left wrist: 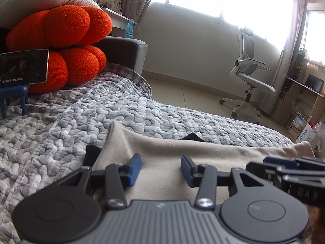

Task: Fold clothes
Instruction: 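Open both grippers and release the folded beige edge, then press the folded beige sweatshirt flat with both grippers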

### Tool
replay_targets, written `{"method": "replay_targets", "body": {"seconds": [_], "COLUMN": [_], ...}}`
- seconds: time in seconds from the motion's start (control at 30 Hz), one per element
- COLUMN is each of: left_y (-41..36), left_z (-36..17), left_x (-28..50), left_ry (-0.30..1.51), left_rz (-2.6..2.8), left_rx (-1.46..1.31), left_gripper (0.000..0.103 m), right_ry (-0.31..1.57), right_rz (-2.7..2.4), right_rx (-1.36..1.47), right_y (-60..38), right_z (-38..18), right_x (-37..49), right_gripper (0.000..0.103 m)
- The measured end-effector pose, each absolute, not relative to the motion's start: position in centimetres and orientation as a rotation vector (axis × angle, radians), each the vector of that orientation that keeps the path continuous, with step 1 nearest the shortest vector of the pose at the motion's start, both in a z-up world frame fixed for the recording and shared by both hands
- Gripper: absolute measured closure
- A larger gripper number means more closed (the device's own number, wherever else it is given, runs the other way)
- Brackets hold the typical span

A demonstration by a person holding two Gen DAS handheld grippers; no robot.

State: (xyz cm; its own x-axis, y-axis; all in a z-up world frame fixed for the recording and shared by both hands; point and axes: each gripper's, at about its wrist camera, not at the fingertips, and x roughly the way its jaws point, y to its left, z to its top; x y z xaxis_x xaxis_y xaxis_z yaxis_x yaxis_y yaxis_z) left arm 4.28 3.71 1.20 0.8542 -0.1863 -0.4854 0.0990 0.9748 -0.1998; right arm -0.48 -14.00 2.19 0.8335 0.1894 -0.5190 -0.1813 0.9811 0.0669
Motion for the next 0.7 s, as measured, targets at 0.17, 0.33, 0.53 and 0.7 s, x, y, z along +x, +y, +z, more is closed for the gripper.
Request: {"method": "replay_targets", "body": {"seconds": [0.17,0.33,0.53,0.7], "left_y": [3.5,3.4,3.1,1.8], "left_z": [1.2,1.2,1.2,1.6], "left_x": [4.1,4.1,3.9,4.3], "left_ry": [0.525,0.524,0.528,0.564], "left_rz": [-0.148,-0.145,-0.138,-0.118], "left_rx": [-0.161,-0.153,-0.122,-0.010], "left_gripper": [0.058,0.058,0.058,0.057], "right_ry": [0.566,0.565,0.550,0.567], "right_rz": [0.209,0.215,0.212,0.220], "right_rx": [0.012,0.004,-0.015,-0.043], "right_y": [-14.1,-14.0,-13.6,-13.5], "right_z": [1.8,1.4,0.7,0.8], "right_x": [-2.8,-4.5,-5.7,-5.3], "right_gripper": [0.051,0.051,0.051,0.050]}}
